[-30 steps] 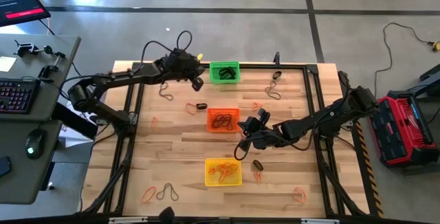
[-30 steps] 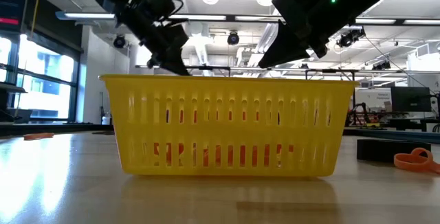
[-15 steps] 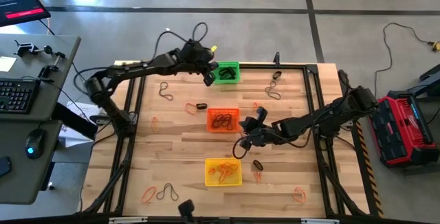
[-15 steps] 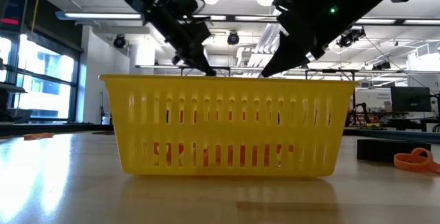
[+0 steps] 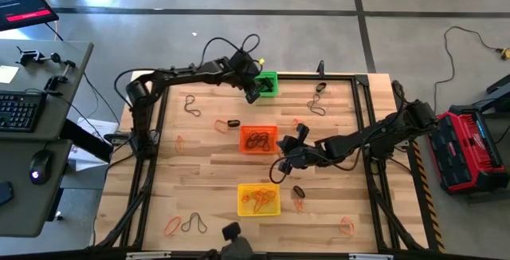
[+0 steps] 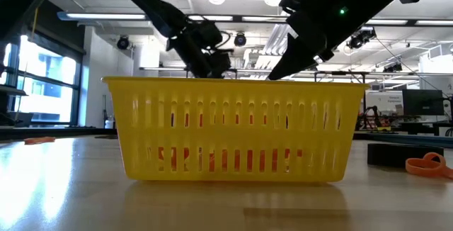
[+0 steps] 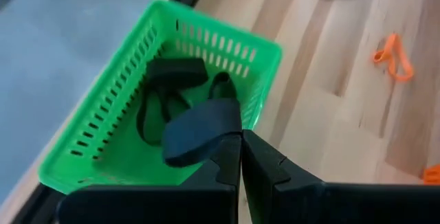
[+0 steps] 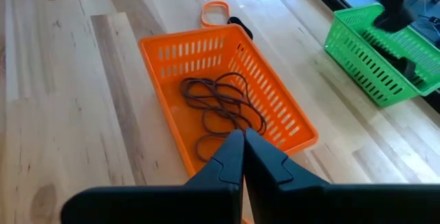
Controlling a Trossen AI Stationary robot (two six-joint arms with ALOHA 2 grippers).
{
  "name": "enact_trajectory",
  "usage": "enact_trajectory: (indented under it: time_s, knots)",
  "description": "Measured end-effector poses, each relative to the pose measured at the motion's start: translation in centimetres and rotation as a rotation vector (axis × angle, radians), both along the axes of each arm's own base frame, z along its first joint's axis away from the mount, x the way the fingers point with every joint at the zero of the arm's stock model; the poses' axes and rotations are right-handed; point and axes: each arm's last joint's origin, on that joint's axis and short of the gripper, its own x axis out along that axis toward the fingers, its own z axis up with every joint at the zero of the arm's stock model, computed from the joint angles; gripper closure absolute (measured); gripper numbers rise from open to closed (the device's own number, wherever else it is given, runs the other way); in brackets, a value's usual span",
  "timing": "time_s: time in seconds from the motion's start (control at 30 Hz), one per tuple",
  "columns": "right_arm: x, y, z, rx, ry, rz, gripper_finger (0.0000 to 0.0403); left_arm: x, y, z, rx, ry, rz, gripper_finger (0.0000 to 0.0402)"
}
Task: Sort rubber bands into baskets
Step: Put the black rubber band into the green bin
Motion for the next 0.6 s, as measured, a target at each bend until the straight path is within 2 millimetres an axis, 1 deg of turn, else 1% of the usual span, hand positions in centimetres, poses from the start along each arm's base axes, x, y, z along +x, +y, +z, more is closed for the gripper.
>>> enact_trajectory:
  time_s: [0.17, 0.27, 0.37, 0.47, 0.6]
  knots:
    - [0.0, 0.0, 0.0, -0.001, 0.003, 0.0, 0.0403, -0.4, 1.1, -1.7, -0.047, 0.031, 0.019, 0.0401]
    - [0.0, 0.0, 0.0, 0.002, -0.001, -0.002, 0.0403, -0.5, 1.3, -2.0, -0.053, 0.038, 0.023, 0.0401]
    - [0.0, 0.0, 0.0, 0.004, -0.002, -0.004, 0.0403, -0.3, 1.0, -1.9, -0.036, 0.04, -0.005, 0.0397]
    - [0.0, 0.0, 0.0, 0.005, -0.003, -0.005, 0.0403, -0.1, 0.7, -1.9, -0.03, 0.046, -0.024, 0.0384]
    - [0.0, 0.0, 0.0, 0.005, -0.004, -0.005, 0.0403, 0.1, 0.2, -1.9, -0.017, 0.066, -0.06, 0.0353]
